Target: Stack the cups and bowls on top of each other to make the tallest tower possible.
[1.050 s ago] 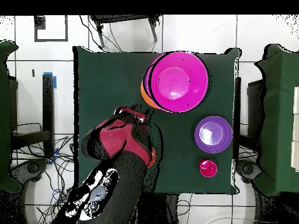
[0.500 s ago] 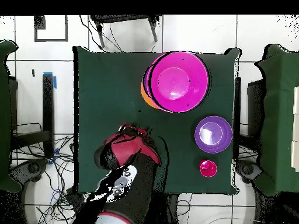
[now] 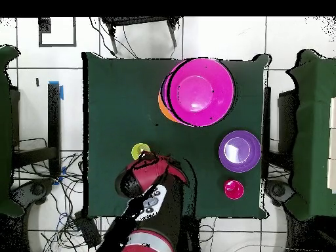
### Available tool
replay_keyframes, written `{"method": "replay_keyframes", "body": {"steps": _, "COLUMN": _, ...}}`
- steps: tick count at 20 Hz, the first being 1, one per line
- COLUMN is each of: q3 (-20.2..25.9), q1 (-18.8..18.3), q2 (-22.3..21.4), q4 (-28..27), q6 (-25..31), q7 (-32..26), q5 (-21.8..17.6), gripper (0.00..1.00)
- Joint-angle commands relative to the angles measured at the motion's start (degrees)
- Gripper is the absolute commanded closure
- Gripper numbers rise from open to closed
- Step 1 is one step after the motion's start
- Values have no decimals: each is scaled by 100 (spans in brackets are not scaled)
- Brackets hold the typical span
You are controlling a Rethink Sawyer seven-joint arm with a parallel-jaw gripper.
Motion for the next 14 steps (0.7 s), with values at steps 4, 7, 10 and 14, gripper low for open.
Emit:
{"method": "replay_keyframes", "body": {"steps": 4, "q3": 926, "q1": -549, "q2": -319, "q4": 336, "q6": 566, "q7": -872, "q5": -931, "gripper": 0}}
{"method": "replay_keyframes", "body": {"steps": 7, "q3": 863, "q1": -571, "q2": -125, "q4": 262, "q6": 369, "q7": -732, "q5": -1163, "gripper": 0}}
{"method": "replay_keyframes", "body": {"steps": 10, "q3": 818, "q1": -672, "q2": -9, "q4": 185, "q6": 249, "q7": -702, "q5": -1391, "gripper": 0}}
{"method": "replay_keyframes", "body": {"steps": 14, "q3": 903, "q1": -906, "q2": 85, "q4": 134, "q6": 176, "q7": -711, "q5": -1709, "gripper": 0}}
